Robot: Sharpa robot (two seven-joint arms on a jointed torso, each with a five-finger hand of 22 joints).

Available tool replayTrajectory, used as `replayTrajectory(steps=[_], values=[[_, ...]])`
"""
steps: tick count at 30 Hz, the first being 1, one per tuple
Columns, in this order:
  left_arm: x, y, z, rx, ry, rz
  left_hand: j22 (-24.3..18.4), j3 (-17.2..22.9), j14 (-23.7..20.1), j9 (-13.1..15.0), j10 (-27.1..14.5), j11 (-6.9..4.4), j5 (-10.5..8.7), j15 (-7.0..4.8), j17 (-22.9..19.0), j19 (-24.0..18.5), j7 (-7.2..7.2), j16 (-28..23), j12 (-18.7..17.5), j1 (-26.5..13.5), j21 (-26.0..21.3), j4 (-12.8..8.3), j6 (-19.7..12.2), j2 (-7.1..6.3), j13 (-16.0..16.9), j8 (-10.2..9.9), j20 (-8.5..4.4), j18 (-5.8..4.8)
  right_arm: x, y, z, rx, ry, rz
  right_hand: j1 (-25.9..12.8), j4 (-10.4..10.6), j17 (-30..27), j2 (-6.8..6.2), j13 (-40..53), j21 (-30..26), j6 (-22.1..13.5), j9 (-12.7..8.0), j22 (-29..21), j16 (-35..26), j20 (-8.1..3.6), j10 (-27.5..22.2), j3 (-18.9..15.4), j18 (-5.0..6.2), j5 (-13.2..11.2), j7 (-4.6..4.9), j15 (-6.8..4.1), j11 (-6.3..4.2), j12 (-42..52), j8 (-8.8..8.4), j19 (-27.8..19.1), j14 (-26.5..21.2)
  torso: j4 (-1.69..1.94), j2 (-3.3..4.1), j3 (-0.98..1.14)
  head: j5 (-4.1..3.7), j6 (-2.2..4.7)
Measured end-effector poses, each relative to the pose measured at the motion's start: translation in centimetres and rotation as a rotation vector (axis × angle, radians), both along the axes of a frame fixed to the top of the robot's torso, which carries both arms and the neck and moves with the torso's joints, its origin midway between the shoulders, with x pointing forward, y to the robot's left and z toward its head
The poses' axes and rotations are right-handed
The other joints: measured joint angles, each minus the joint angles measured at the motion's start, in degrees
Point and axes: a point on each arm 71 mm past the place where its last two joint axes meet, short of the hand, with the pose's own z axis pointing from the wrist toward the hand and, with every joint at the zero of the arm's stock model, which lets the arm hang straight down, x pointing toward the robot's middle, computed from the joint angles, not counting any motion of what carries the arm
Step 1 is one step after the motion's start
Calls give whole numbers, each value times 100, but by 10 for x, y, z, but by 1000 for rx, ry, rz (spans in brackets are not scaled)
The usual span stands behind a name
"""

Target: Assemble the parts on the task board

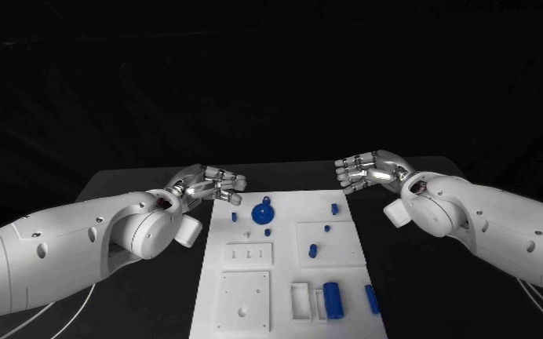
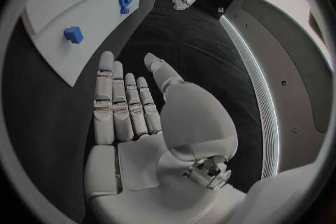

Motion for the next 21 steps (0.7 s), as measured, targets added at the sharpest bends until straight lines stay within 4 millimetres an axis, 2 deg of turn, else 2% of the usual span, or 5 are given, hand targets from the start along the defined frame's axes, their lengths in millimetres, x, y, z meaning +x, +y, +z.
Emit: replayTrajectory(steps=[4, 6, 13, 19, 21], values=[[0, 0, 0, 0, 0, 0, 0, 0, 0, 0, 0, 0, 0, 0, 0, 0, 0, 0, 0, 0, 0, 0, 0, 0, 0, 0, 0, 0, 0, -1, 0, -1, 5, 0, 86, -20, -161, -88, 7, 920, 458, 13, 535, 208, -392, 787, 168, 41, -131, 217, -413, 90, 148, 0, 686, 1041, 8, 0, -4, -10, 3], [0, 0, 0, 0, 1, -1, -1, -3, 0, 0, 0, 0, 0, 0, 1, 0, 0, -5, 0, 0, 0, 3, 0, 0, 0, 0, 0, 0, 0, -2, 0, -2, 7, -2, 214, -23, 306, -216, 42, 1953, 587, 13, 1294, 560, -597, 1384, 404, -150, -204, 350, -547, 22, 273, 0, 916, 1459, 9, 1, -6, -19, 4], [0, 0, 0, 0, 2, -3, -16, -22, 0, 1, -21, 21, 0, 0, 1, 21, -20, -40, 0, 0, -29, 22, -20, 0, 0, 0, 21, 1, -2, -5, -1, -50, 11, -5, 145, 3, 3201, -534, 853, 6741, 439, 12, 6474, 2114, -930, 1907, 1257, -561, -349, 349, -847, -245, 951, 0, 777, 1528, 9, 4, -7, -25, -12], [0, -1, 0, 0, 3, -6, -15, -22, 0, 1, -21, 21, 0, 0, 1, 21, -20, -40, 0, 0, -29, 22, -20, 0, 0, 0, 21, 1, -5, -1, 1, -174, -30, 17, -219, 206, 5533, -468, 6142, 6969, 676, 28, 6954, 5282, -977, 1662, 327, -678, 610, 185, -939, -365, 6221, 0, 816, 1618, 9, 4, -9, -51, -29], [0, -1, -1, 0, 4, -6, -15, -22, 0, 1, -21, 21, 0, 0, 1, 21, -20, -40, 0, 0, -29, 22, -20, 0, 0, 0, 21, 1, -7, 3, 2, -231, -56, 30, -258, 271, 5653, -498, 6815, 6954, 715, 28, 6980, 5745, -927, 1879, 200, -677, 722, 197, -918, -370, 6833, 0, 869, 1624, 8, 4, -8, -58, -31]])
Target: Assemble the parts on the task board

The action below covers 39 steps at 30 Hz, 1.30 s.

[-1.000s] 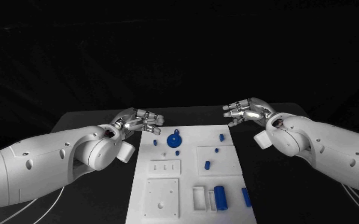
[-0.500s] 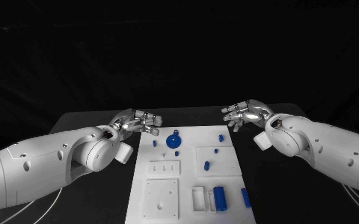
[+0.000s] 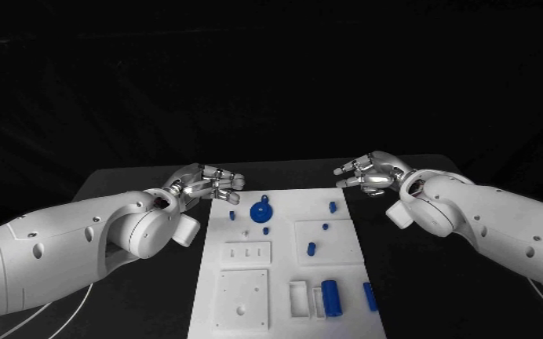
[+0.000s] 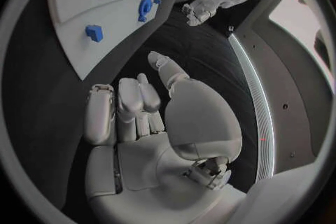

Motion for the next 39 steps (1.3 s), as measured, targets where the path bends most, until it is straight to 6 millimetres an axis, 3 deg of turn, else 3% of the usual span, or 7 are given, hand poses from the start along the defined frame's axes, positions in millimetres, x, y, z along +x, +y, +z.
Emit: replayTrajectory(steps=[2, 7, 10, 16, 23, 33, 39], values=[[0, 0, 0, 0, 0, -1, 0, 0, 0, 0, 0, 0, 0, 0, -5, 0, 0, 0, 0, 0, 0, 0, 0, 0, 0, 0, 0, 0, -2, 4, 1, -75, -34, 18, 6, 117, 28, -8, 278, 0, -110, 0, 18, 235, 17, 173, -116, -1, 36, 4, 7, -9, 231, 0, 50, -7, -3, 0, 0, -4, -4], [0, -1, 0, -1, 2, -4, 0, 0, 0, 0, 0, 0, 0, 0, -5, 0, 0, 0, 0, 0, 1, 0, 0, 0, 0, 0, 0, 0, -5, 11, -2, -253, -110, 47, 200, 468, 28, -202, 336, 45, -449, 0, 18, 442, -26, 314, -348, 0, -104, -42, 7, -94, 277, 0, 144, -8, -3, 0, 0, -18, -19], [0, -1, 0, -1, 3, -6, 0, 0, 0, 0, 0, 0, 0, 0, -5, 0, 0, 0, 0, 0, 1, 0, 0, 0, 0, 0, 0, 0, -7, 15, -6, -352, -150, 62, 292, 680, 16, -294, 336, 39, -488, 0, 18, 487, -26, 343, -432, 0, -186, -46, 7, -80, 276, 0, 144, -8, 1, 0, -1, -23, -29], [-1, -2, 0, -1, 4, -9, 1, 0, 0, 1, 0, 0, 0, 0, -5, 0, 0, 0, 0, 0, 1, 0, 0, 0, 0, 0, 0, -1, -10, 22, -13, -495, -212, 87, 332, 872, -89, -334, 336, -89, -515, -1, 18, 542, -26, 372, -616, 0, -253, -20, 7, -91, 241, 0, 144, -8, 1, 0, -2, -19, -65], [-1, -2, -1, -1, 6, -11, -1, 0, 0, 0, 0, 0, 0, 0, -4, 0, 0, 0, 0, 0, 1, 0, 0, 0, 0, 0, 0, -1, -12, 27, -22, -585, -250, 97, 385, 1070, -162, -387, 336, -223, -919, -19, 17, 542, -13, 382, -765, 1, -363, 37, 7, -16, 204, 0, 157, -8, -3, 0, -3, -21, -96], [-2, -3, -1, -1, 8, -15, -36, -20, 0, 1, 1, 0, 0, 0, -4, 0, 0, 0, 0, 0, -38, 20, 0, 0, 0, 0, 0, 0, -11, 29, -31, -647, -282, 77, 407, 1032, -204, -409, 335, -466, -779, -18, 17, 541, -5, 381, -615, 1, -453, 16, 7, -17, 204, 0, 164, -8, -2, 0, -6, -22, -118], [-2, -3, -1, -2, 9, -17, -37, -20, 0, 1, 1, 0, 0, 0, -4, 0, 0, 0, 0, 0, -38, 20, 0, 0, 0, 0, 0, 0, -9, 31, -35, -658, -289, 66, 343, 985, -209, -345, 335, -500, -422, -18, 16, 541, -5, 381, -169, 1, -791, -28, 7, -17, 204, 0, 164, -8, 4, 0, -9, -24, -129]])
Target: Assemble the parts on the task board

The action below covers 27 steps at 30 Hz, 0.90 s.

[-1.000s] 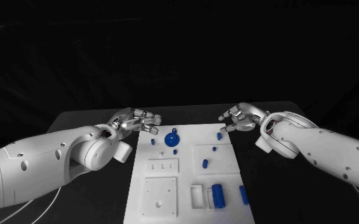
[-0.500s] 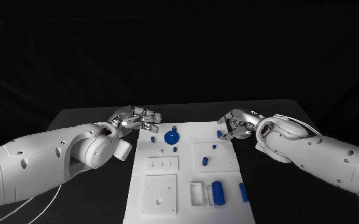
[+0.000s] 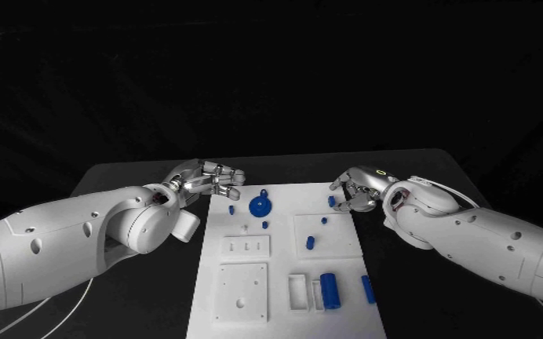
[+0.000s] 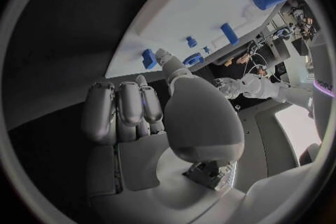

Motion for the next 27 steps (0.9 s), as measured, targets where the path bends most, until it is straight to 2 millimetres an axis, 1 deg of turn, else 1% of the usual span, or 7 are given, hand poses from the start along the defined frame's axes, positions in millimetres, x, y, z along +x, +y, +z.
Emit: replayTrajectory(steps=[5, 7, 10, 14, 23, 25, 27], values=[[0, 0, 0, 0, 1, -1, -4, 0, 0, 0, 0, 0, 0, 0, 0, 0, 0, 0, 0, 0, 0, 0, 0, 0, 0, 0, 0, 0, 1, 1, -3, 0, -1, -5, -87, 16, -8, 71, 0, -32, 191, 0, 0, 0, 0, 0, 357, 0, -309, -42, 0, 0, 0, 0, 0, 0, -3, 0, 1, 10, -18], [-1, 0, 0, 0, 1, -2, -4, 0, 0, 0, 0, 0, 0, 0, 0, 0, 0, 0, 0, 0, 0, 0, 0, 0, 0, 0, 0, 0, 2, 2, -4, 0, 0, -6, -143, 18, -11, 32, 0, -32, 255, 0, -1, 0, 0, 0, 500, 0, -395, -70, 0, 0, 0, 0, 0, 0, -3, 0, 1, 14, -22], [-1, 0, 0, 0, 1, -2, -4, 0, 0, 0, 0, 0, 0, 0, 0, 0, 0, 0, 0, 0, 0, 0, 0, 0, 0, 0, 0, 0, 2, 3, -6, 1, 2, -6, -172, 10, -11, 52, -1, -32, 344, 0, -1, 0, 0, 0, 566, 0, -398, -75, 0, 0, 0, 0, 0, 0, -4, 0, 1, 18, -31], [-1, 0, 0, 1, 1, -4, -4, 0, 0, 0, 0, 0, 0, 0, 1, 0, 0, 0, 0, 0, 0, 0, 0, 0, 0, 0, 0, 0, 2, 5, -8, 2, 6, -4, -195, 10, -11, 28, -1, -32, 344, 1, -1, 0, 0, 0, 566, 0, -398, -76, 0, 0, 0, 0, 0, 0, -7, 0, 1, 20, -47], [-1, 0, 0, 2, 1, -6, -11, 0, 0, 0, 0, 0, 0, 0, 0, 0, 0, 0, 0, 0, 0, 0, 0, 0, 0, 0, 0, 0, 2, 7, -11, 4, 12, -2, -195, -6, -16, 28, -1, -32, 344, 1, -1, 0, 0, 0, 550, 0, -398, -75, 0, 0, 0, 0, 0, 0, -16, -3, 2, 25, -68], [-1, 0, 0, 2, 2, -6, -11, 0, 0, 0, 0, 0, 0, 0, 0, 0, 0, 0, 0, 0, 0, 0, 0, 0, 0, 0, 0, 0, 2, 7, -11, 4, 12, -2, -195, -6, -17, 28, -1, -54, 344, 1, -1, 0, 0, 0, 550, 0, -456, -75, 0, 0, 0, 0, 0, 0, -17, -3, 2, 27, -69], [-1, 0, 0, 3, 2, -6, -11, 0, 0, 0, 0, 0, 0, 0, 1, 0, 0, 0, 0, 0, 0, 0, 0, 0, 0, 0, 0, 0, 3, 7, -11, 4, 13, -2, -195, -31, -16, 28, -1, -54, 367, 1, -2, 0, 0, 0, 575, 0, -511, -99, 0, -1, 0, 0, 0, 0, -17, -4, 2, 27, -69]])
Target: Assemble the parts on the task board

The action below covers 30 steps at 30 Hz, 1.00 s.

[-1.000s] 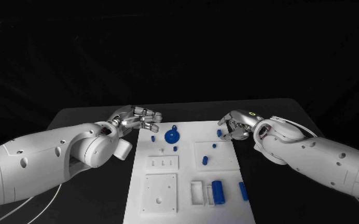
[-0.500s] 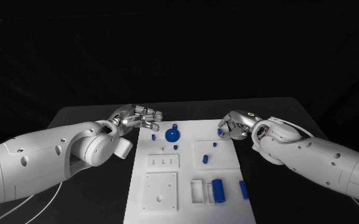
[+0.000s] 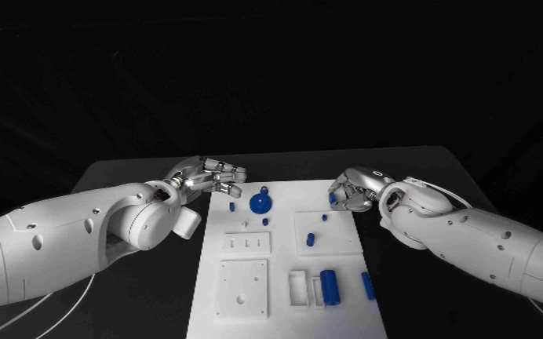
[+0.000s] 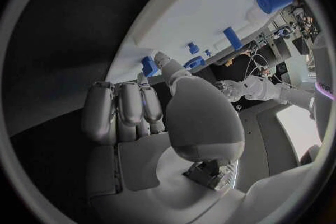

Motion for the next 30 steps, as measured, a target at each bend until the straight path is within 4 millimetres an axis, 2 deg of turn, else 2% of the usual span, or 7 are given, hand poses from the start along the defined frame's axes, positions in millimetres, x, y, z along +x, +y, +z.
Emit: replayTrajectory(steps=[3, 10, 15, 18, 24, 30], values=[[0, 0, 0, 0, 0, 0, 0, 0, 0, 0, 0, 0, 0, 0, 0, 0, 0, 0, 0, 0, 0, 0, 0, 0, 0, 0, 0, 0, 0, 0, 0, 1, 1, 1, -28, -11, 0, 34, 0, 0, 84, 0, 0, 0, -11, 0, 132, 0, -169, -3, 0, 0, 0, 0, -11, 0, 1, -3, 0, 0, -2], [0, 0, 0, 1, 0, -1, 0, 1, 0, 0, 0, 0, 0, 0, 0, 0, 0, 0, 0, 0, 0, -1, 0, 0, 0, 0, 0, 0, 0, 1, -1, 1, 1, 2, -115, -95, 0, 178, 0, 0, 461, 0, 0, -24, -21, 1, 755, 0, -676, -22, 0, 1, 0, 0, -22, 0, 3, -7, 0, -4, -9], [0, 0, 0, 1, 1, -1, 1, 1, 0, 0, 0, 0, 0, 0, 0, 0, 0, 0, 0, 0, 0, -1, 0, 0, 0, 0, 0, 0, 0, 3, -1, 4, -1, 3, -171, -174, 0, 282, -1, 0, 678, -2, 0, -26, -21, 1, 935, 0, -862, -38, -12, 1, 0, -28, -22, 12, 2, -8, 0, -5, -10], [0, 0, 0, 2, 1, -2, 1, 1, 0, 0, 0, 0, 0, 0, 0, 0, 0, 0, 0, 0, 0, -1, 0, 0, 0, 0, 0, 0, 0, 3, -1, 6, -5, 3, -200, -240, 0, 327, -1, -26, 815, -2, 0, -26, -42, 3, 999, 0, -904, -63, -23, 0, 0, -39, 0, 17, 2, -8, 3, -2, -10], [0, 0, 0, 3, 1, -3, -5, 1, 0, 0, 0, 0, 0, 0, 0, 0, 0, 0, 0, 0, 0, -1, 0, 0, 0, 0, 0, 0, 0, 3, 0, 14, -21, -3, -231, -380, -6, 432, -1, -26, 851, 4, 0, -56, -64, 9, 1012, -1, -953, -45, -57, -34, 0, -12, -20, 11, 2, -9, 4, -2, -13], [0, -1, 0, 13, 1, -11, 19, -14, 139, 13, 340, -151, -2, -56, 47, 112, -120, 69, 0, -33, 30, 62, 261, 33, 0, 17, -69, 0, -2, 8, 4, 29, -47, -2, -239, -397, -5, 439, -1, -26, 852, 9, -1, -56, -83, 30, 996, 0, -953, -45, -62, -55, 0, -11, -1, 16, -8, -16, 10, -3, 1]])
